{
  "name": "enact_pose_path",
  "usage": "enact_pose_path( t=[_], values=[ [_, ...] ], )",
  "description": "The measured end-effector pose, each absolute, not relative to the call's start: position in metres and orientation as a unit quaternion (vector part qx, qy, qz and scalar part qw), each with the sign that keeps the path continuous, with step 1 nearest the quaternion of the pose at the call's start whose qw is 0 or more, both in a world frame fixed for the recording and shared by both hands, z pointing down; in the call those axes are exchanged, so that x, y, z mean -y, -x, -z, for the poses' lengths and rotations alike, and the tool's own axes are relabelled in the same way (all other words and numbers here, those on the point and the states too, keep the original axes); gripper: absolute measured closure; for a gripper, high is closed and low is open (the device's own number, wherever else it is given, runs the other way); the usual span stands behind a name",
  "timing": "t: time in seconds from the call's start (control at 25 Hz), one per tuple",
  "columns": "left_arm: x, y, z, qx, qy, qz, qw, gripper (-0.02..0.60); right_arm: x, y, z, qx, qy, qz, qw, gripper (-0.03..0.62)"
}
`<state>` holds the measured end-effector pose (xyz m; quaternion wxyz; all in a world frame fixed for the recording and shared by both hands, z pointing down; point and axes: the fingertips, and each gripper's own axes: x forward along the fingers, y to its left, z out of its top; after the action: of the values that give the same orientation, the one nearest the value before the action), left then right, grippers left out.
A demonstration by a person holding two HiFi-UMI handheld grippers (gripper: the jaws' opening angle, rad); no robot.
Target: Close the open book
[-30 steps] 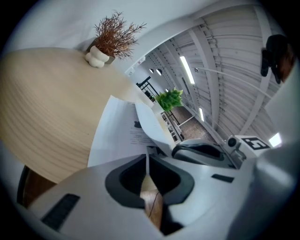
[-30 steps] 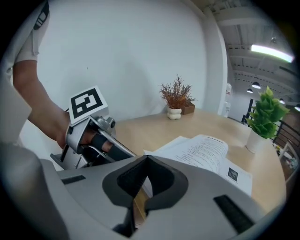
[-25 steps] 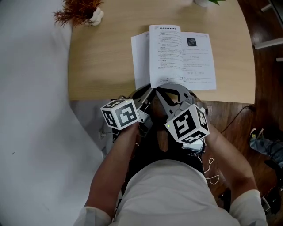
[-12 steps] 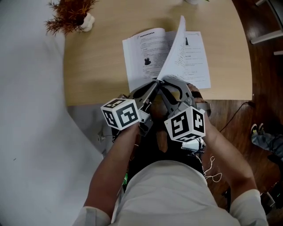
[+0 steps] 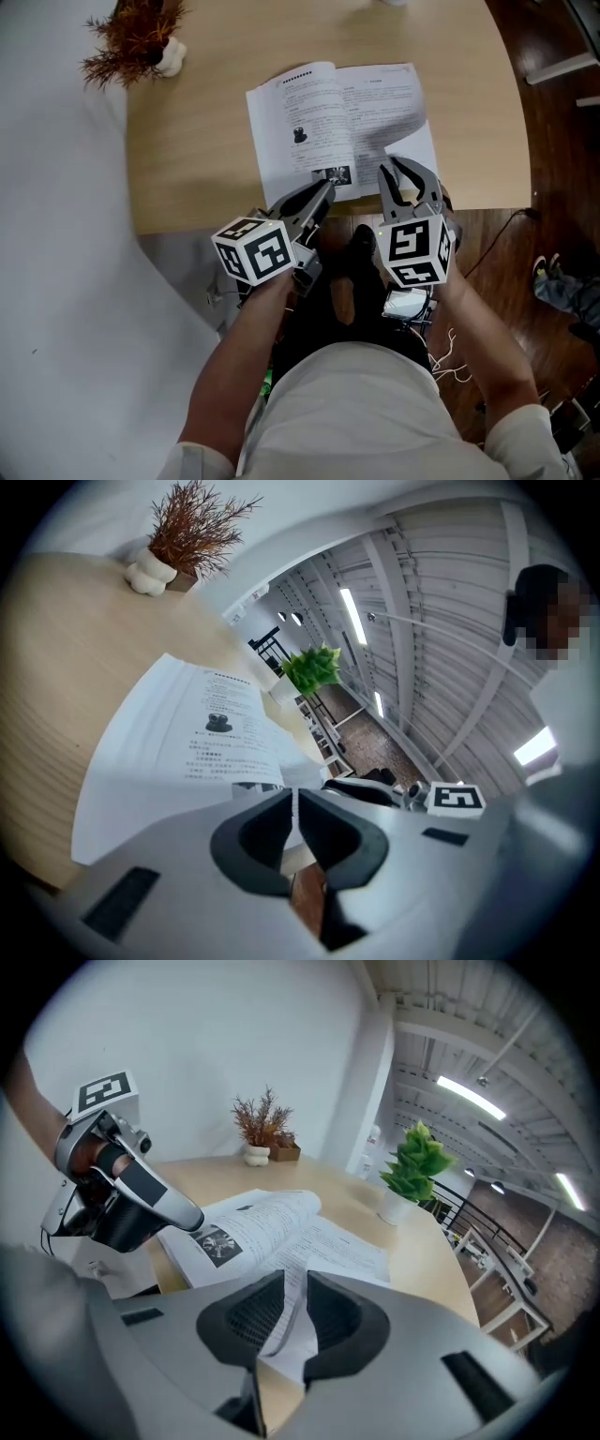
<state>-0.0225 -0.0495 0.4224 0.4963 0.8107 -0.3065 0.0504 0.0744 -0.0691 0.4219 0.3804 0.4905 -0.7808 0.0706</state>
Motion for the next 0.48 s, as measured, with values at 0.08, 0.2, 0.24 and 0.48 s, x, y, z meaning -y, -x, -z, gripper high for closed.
enact_pose_path(
  t=[0.08,0.2,0.24,0.48],
  values=[
    [0.049,0.0209,-0.4232,0.305,-0.811,-0.052,0.496,0.583,0.0696,-0.0795,-0.4248,0.778,-0.496,-0.082,0.377,0.522],
    [0.0491,0.0183,-0.4234,0.302,-0.812,-0.054,0.496,0.583,0.0695,-0.0815,-0.4279,0.776,-0.498,-0.088,0.376,0.522],
    [0.0494,0.0175,-0.4232,0.301,-0.813,-0.054,0.496,0.583,0.0697,-0.0816,-0.4285,0.776,-0.498,-0.089,0.377,0.522],
    [0.05,0.016,-0.4236,0.299,-0.813,-0.055,0.496,0.583,0.0716,-0.0804,-0.4298,0.774,-0.499,-0.084,0.381,0.522]
  ],
)
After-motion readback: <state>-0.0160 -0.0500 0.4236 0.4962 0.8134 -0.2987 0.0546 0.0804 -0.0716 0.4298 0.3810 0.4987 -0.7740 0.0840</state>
